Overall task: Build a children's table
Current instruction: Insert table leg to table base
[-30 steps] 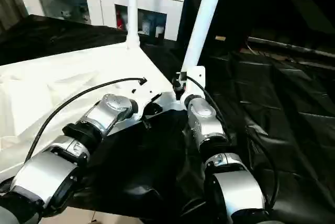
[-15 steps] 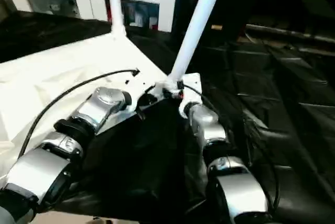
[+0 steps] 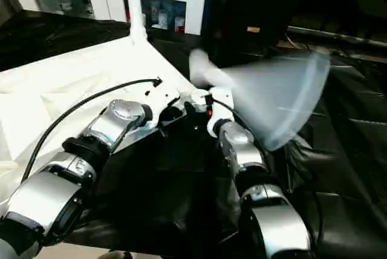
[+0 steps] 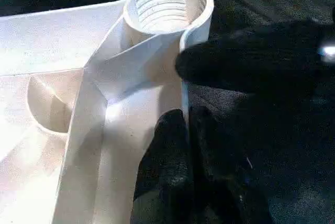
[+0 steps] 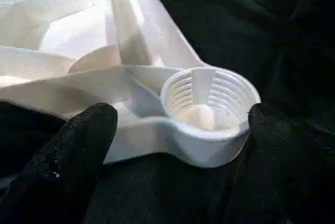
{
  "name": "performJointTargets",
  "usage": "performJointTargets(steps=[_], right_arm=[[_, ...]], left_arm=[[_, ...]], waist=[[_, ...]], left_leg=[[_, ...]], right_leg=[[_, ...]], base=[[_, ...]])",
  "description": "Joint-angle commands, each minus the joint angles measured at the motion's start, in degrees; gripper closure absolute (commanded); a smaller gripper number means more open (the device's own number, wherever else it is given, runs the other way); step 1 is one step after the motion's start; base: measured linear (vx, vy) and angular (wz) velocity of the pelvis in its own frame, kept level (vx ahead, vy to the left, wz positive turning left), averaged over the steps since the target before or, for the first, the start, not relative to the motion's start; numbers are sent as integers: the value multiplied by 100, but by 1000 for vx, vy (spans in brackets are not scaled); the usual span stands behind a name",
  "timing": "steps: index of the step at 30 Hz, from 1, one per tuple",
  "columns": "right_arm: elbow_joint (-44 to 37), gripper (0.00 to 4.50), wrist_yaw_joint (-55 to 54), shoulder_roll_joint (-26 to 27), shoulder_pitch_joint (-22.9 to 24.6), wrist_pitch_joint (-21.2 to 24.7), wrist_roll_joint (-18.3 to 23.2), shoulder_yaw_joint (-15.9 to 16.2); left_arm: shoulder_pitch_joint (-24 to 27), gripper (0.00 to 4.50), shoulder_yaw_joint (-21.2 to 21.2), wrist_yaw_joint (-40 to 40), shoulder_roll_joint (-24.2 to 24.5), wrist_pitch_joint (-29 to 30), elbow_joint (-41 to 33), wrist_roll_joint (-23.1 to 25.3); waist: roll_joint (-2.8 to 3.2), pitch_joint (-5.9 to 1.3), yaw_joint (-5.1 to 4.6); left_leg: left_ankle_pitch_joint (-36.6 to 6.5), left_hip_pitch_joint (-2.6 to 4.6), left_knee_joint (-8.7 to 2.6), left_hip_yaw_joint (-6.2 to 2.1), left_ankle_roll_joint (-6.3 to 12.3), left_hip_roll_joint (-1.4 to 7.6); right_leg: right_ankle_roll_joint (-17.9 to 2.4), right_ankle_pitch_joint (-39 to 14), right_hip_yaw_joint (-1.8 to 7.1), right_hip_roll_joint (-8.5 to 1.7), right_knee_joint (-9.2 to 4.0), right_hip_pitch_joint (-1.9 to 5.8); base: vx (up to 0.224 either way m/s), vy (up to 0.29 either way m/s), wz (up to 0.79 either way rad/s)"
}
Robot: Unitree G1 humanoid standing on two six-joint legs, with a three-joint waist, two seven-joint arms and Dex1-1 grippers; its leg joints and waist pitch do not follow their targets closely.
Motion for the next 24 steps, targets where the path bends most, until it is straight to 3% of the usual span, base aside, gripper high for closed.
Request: performJointTargets(steps=[1,7,11,16,17,24], right_arm=[[70,4,52,-16,105,128,-29,31],[-18,4,33,-27,173,159,-7,0],[-76,4,46,-12,227,153,-38,33],[-97,4,74,-11,237,142,-34,40],[-98,4,75,-12,237,142,-34,40],[-373,4,218,-131,351,240,18,24]], left_arm=[[6,450,-30,-45,58,-62,-156,52],[29,450,-26,-72,79,-64,-185,51],[38,450,-11,-78,84,-69,-185,44],[105,450,-20,-147,133,-112,-239,40],[108,450,-22,-151,135,-115,-241,40],[529,450,-375,-1285,462,-794,-719,28]], waist=[[29,-385,41],[41,-387,43],[32,-403,49],[34,-406,52],[10,-406,47],[31,-392,74]], left_leg=[[-164,93,-282,-50,800,322],[-246,92,-278,-51,724,321],[-60,94,-257,-51,806,314],[-67,92,-251,-52,841,311],[-67,91,-249,-50,847,312],[-176,93,-256,-49,790,330]], right_leg=[[-1882,890,245,-519,-209,355],[-1891,758,241,-517,-209,367],[-1907,1031,237,-508,-176,375],[-1933,984,231,-508,-175,378],[-1935,974,231,-507,-178,380],[-1886,732,231,-517,-178,369]], base=[[0,0,0],[0,0,0],[0,0,0],[0,0,0],[0,0,0],[0,0,0]])
